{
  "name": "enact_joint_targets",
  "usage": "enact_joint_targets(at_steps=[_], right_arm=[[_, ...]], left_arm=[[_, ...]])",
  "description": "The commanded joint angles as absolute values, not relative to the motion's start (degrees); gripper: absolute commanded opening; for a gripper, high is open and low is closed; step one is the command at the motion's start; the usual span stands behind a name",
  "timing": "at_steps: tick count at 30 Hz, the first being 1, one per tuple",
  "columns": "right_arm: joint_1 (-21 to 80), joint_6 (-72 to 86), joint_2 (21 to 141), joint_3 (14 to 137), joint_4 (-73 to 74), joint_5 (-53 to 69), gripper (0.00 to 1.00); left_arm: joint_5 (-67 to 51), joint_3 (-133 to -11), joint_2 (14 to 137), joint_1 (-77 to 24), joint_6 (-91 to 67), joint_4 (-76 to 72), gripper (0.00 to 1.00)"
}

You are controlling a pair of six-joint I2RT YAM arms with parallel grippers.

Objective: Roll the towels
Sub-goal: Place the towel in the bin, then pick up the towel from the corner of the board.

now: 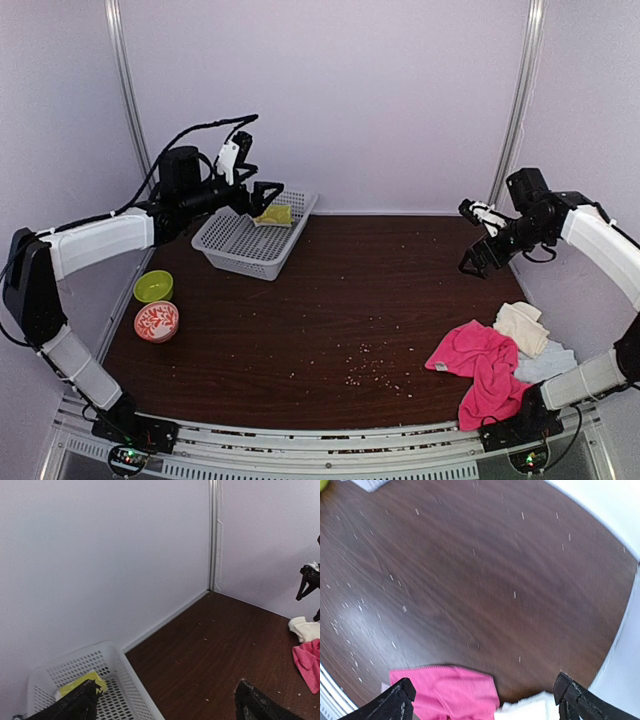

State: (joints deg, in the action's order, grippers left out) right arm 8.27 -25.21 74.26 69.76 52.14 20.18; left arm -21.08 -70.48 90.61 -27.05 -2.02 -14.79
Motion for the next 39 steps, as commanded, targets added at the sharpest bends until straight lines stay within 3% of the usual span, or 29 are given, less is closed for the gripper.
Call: enact_joint_targets(at_steps=[1,5,9,11,14,16,19,21,25,39], right_arm=[[7.23,-24.98,69.72,63.31,54.12,9.92,0.99],[5.93,-24.97,67.30,59.75,56.66,6.80,0.91],[5.94,-31.59,66.20,57.69,61.98,13.39,0.78],[6.17,-36.83,66.22,56.41,65.56,20.03,0.73],[7.96,-40.21,67.65,55.37,67.21,22.10,0.63],[10.91,-40.74,68.85,54.81,67.13,21.35,0.58],[16.80,-40.01,69.93,53.49,66.32,20.61,0.56],[21.74,-38.05,70.00,51.69,63.85,18.75,0.56],[29.68,-35.56,72.58,49.58,60.32,15.40,0.55],[39.91,-32.75,80.90,48.09,55.29,8.53,0.47]], left_arm=[[-32.65,-65.08,90.45,-29.96,-14.41,-21.48,0.90],[-12.22,-65.06,86.66,-42.04,-4.83,-8.60,0.88],[9.78,-67.48,85.06,-57.76,1.24,3.80,0.92],[10.59,-60.08,83.29,-59.59,-2.15,-4.96,0.98],[13.67,-47.10,82.85,-59.37,-14.98,-25.25,0.98],[8.67,-45.65,84.98,-59.07,-17.02,-27.40,0.97],[2.63,-47.63,88.69,-59.06,-15.68,-25.57,0.68],[2.10,-45.62,89.09,-59.97,-15.31,-29.84,0.59],[5.79,-34.78,85.02,-61.69,-19.77,-45.06,0.60],[8.54,-34.06,79.34,-61.79,-17.92,-34.31,0.58]])
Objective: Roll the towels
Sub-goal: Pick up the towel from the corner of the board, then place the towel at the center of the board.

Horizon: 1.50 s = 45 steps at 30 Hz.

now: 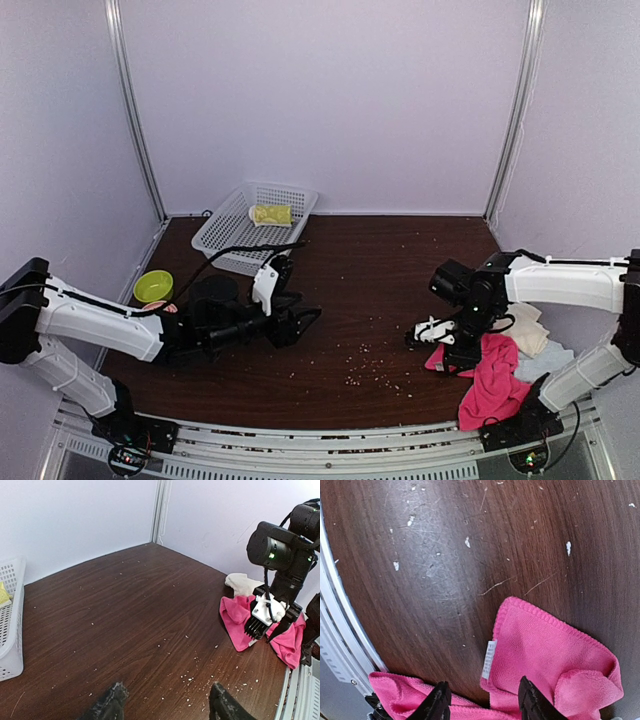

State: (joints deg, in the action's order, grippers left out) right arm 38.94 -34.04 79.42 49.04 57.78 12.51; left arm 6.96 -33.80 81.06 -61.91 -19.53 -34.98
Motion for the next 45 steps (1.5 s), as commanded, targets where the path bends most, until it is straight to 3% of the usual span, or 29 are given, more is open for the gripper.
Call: enact_joint_targets(at_steps=[1,9,11,14,15,23,30,33,35,38,45], right_arm=[[40.12,-32.58,81.45,48.05,54.82,8.00,0.46],[42.54,-31.77,86.18,47.90,52.03,4.74,0.39],[43.07,-31.29,87.49,48.15,51.19,3.86,0.30],[43.95,-31.14,88.33,50.67,51.12,3.00,0.02],[44.19,-31.60,88.31,52.71,51.79,3.98,0.00],[44.93,-34.45,90.38,79.40,56.67,22.85,0.00],[44.24,-34.28,96.45,119.84,66.58,39.08,0.00],[39.53,-32.60,94.27,122.04,64.81,41.81,0.00],[32.65,-32.54,93.17,119.70,64.46,48.13,0.00],[16.26,-30.24,87.64,106.57,57.40,55.99,0.00],[2.75,-42.68,79.44,71.49,56.93,43.07,0.00]], left_arm=[[8.71,-34.36,79.22,-61.78,-17.57,-33.63,0.58],[8.92,-35.12,79.29,-61.78,-16.88,-32.66,0.58],[9.23,-35.27,79.53,-61.78,-17.09,-32.03,0.58],[10.08,-35.55,79.50,-61.78,-17.27,-30.57,0.57],[10.73,-35.51,79.33,-61.79,-17.31,-29.96,0.57],[18.74,-36.97,74.79,-61.70,-20.82,-21.21,0.57],[27.10,-36.30,66.26,-61.69,-18.52,-17.05,0.57],[30.35,-35.42,63.12,-61.62,-16.78,-17.44,0.57],[30.41,-34.77,61.99,-61.62,-16.24,-17.87,0.57],[29.88,-33.37,60.93,-61.64,-15.40,-19.26,0.57],[28.32,-33.27,64.69,-61.52,-14.61,-18.14,0.58]])
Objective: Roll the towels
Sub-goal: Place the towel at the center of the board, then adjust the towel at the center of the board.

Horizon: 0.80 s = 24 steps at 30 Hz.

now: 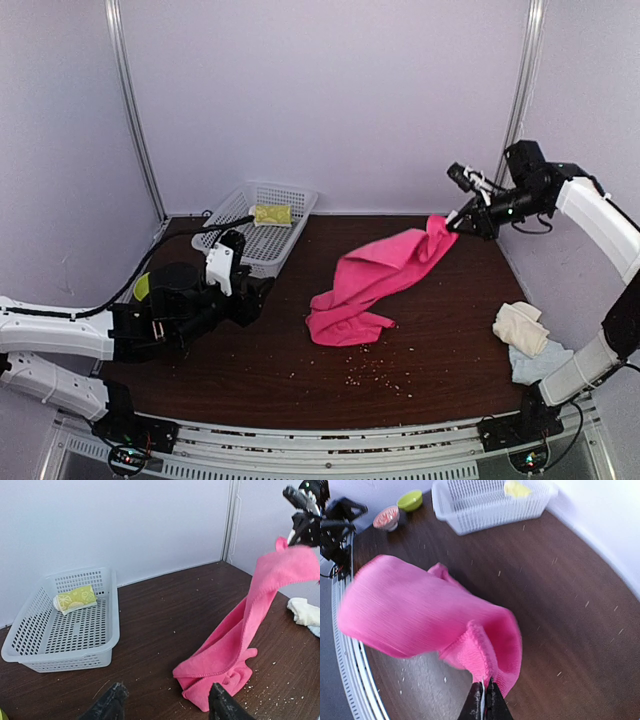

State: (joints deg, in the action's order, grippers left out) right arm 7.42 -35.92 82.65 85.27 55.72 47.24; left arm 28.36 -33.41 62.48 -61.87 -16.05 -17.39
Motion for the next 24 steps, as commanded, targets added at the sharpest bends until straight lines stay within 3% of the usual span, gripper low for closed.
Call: enact_joint_targets(at_steps=[1,6,9,15,19,22,24], right_arm=[[-0.25,-44.67,79.27,67.32,55.93,41.78,0.04],[-5.63,-51.49,81.95,65.33,63.34,37.36,0.55],[-4.01,-51.39,80.41,67.12,64.16,40.87,0.67],[6.61,-44.58,81.05,62.50,49.31,29.63,0.67],[12.42,-47.74,87.29,62.07,48.82,24.73,0.46],[16.46,-48.80,89.31,59.81,45.50,21.64,0.46],[18.32,-49.22,90.42,58.96,43.77,20.27,0.48]], left_arm=[[27.94,-33.43,65.49,-61.52,-14.47,-18.07,0.57],[26.52,-36.11,71.29,-61.31,-13.45,-16.05,0.58],[24.32,-39.58,76.65,-60.56,-13.44,-13.06,0.59],[16.23,-45.68,86.53,-58.64,-17.23,-10.08,0.59],[9.96,-49.82,92.53,-56.19,-20.42,-8.79,0.52],[5.39,-51.45,96.00,-54.41,-21.05,-10.87,0.44],[5.36,-52.91,98.03,-54.10,-21.15,-11.48,0.47]])
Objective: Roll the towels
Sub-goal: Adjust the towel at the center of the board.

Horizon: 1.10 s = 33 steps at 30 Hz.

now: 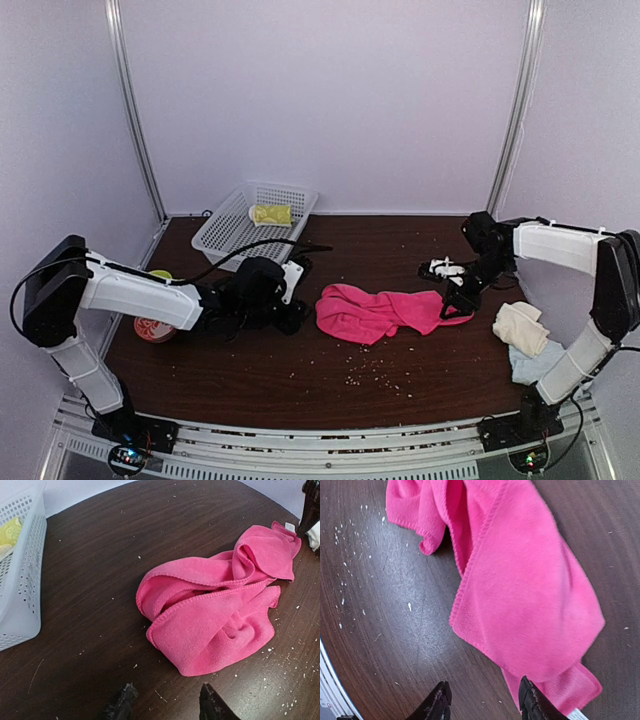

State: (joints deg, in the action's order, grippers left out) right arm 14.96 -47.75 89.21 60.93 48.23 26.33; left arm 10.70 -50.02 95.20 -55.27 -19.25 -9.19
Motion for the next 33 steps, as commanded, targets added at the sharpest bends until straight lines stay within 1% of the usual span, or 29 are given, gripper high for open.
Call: enact_joint_targets(at_steps=[1,3,6,7,13,17,20,26,28,33], right_arm=[[19.18,-49.25,91.10,58.97,43.24,19.54,0.48],[20.51,-49.02,92.54,58.73,41.94,18.29,0.50],[22.28,-48.63,94.02,57.98,39.89,17.25,0.51],[22.90,-48.42,94.63,57.93,39.43,16.97,0.51],[25.99,-45.68,96.38,55.88,35.32,13.10,0.52],[26.69,-44.27,96.80,54.76,33.39,11.33,0.50],[27.76,-43.68,97.20,54.01,31.82,10.25,0.49],[33.71,-40.00,94.29,50.83,26.70,2.14,0.49],[35.12,-38.74,93.31,50.15,24.74,-0.69,0.46],[35.51,-36.75,89.92,51.89,24.32,-2.55,0.26]], left_arm=[[5.53,-53.86,99.07,-53.98,-21.10,-11.51,0.50],[6.07,-55.60,101.51,-53.89,-21.14,-12.02,0.54],[5.19,-58.38,105.64,-53.63,-20.94,-12.96,0.55],[4.68,-59.25,107.08,-53.61,-20.78,-12.92,0.54],[3.33,-60.54,110.83,-53.61,-20.54,-15.76,0.43],[3.14,-61.32,111.72,-53.62,-19.32,-15.73,0.33],[2.90,-61.62,111.82,-53.61,-18.74,-15.73,0.28],[2.43,-61.21,111.24,-53.64,-18.33,-16.08,0.19],[2.54,-60.94,111.10,-53.65,-18.30,-16.24,0.17],[3.74,-60.34,109.72,-53.64,-17.75,-15.56,0.11]])
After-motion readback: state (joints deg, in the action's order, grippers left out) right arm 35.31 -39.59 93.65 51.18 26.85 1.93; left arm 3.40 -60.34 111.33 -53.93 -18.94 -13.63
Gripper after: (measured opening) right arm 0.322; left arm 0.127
